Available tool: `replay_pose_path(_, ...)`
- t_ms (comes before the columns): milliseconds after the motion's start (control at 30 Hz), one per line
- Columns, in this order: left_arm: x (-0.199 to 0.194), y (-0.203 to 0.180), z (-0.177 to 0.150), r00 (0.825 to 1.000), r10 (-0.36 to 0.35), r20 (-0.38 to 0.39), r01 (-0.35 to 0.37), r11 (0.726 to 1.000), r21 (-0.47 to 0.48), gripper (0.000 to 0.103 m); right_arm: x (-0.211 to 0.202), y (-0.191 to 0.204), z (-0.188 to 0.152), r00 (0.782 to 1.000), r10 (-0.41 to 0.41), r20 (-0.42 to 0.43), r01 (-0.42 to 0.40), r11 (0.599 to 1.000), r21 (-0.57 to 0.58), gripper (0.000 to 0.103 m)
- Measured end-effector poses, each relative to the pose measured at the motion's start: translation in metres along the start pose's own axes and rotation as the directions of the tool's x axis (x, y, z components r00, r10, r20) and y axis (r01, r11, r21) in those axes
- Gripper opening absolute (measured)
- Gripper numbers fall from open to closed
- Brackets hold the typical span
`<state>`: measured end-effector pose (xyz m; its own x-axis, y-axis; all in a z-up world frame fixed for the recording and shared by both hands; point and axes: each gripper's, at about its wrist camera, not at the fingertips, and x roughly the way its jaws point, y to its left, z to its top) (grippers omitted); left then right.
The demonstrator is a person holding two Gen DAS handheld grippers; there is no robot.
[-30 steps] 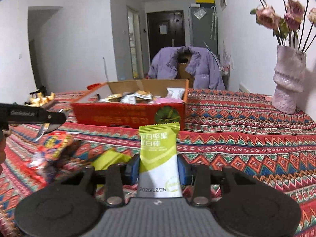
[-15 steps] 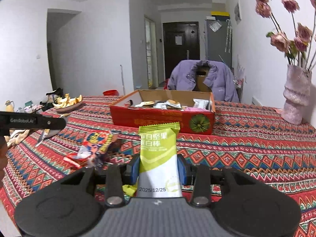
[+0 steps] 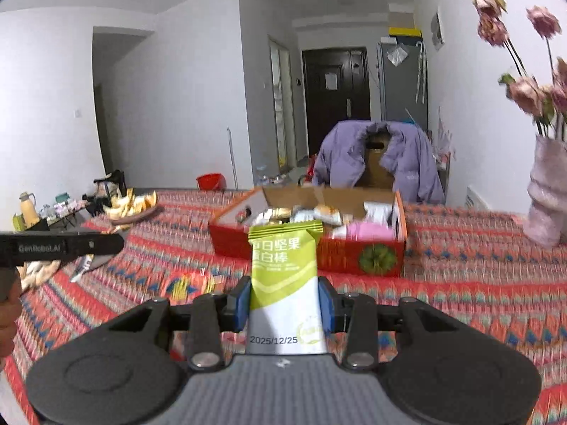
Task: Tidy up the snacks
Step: 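Carry both packets into the cardboard box and open both tools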
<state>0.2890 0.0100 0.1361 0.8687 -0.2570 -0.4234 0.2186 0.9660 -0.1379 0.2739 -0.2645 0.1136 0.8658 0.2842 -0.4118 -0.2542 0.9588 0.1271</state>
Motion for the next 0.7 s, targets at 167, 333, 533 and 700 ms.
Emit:
replay_pose_path(167, 0.065, 0.004, 0.049, 0.998, -0.062, -0.031, 0.062, 0.998, -0.003, 0.043, 0.062, -0.036, 0.06, 0.999, 0.047, 0.007, -0.047, 0.993, 0.111, 0.038)
replay_pose_path(333, 0.154, 0.007, 0.087, 0.984, -0.126, -0.129, 0.121, 0.992, -0.048, 0.043, 0.165, -0.089, 0.102, 0.994, 0.073, -0.087, -0.046, 0.957, 0.285, 0.038)
replay_pose_path(533, 0.268, -0.009, 0.096, 0.974, -0.049, -0.223, 0.062, 0.997, 0.052, 0.043, 0.285, -0.129, 0.112, 0.97, -0.011, -0.243, 0.106, 0.918, 0.381, 0.038)
replay_pose_path(700, 0.334, -0.006, 0.088, 0.948, 0.024, -0.317, -0.008, 0.999, 0.051, 0.045, 0.348, -0.132, 0.094, 0.939, -0.095, -0.331, 0.212, 0.917, 0.338, 0.041)
